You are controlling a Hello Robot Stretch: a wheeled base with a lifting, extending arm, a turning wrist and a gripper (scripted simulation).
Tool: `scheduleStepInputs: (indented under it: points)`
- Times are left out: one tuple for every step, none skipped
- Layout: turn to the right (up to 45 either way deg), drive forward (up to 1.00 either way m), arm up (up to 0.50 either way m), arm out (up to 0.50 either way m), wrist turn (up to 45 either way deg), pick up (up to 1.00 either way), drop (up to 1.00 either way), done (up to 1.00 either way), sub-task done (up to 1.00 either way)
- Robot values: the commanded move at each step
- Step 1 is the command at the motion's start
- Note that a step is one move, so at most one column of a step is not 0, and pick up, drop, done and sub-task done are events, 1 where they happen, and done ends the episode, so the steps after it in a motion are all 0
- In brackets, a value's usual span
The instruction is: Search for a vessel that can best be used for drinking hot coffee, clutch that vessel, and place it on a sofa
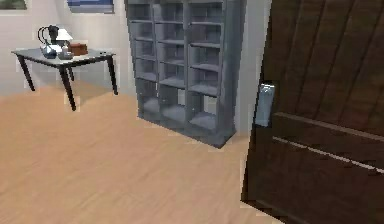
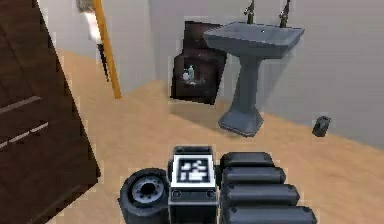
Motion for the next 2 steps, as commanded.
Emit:
scheduleStepInputs:
  points:
    - [45.0,0.0,0.0,0.0,0.0,0.0,0.0,0.0,0.0]
    - [0.0,0.2,0.0,0.0,0.0,0.0,0.0,0.0,0.0]
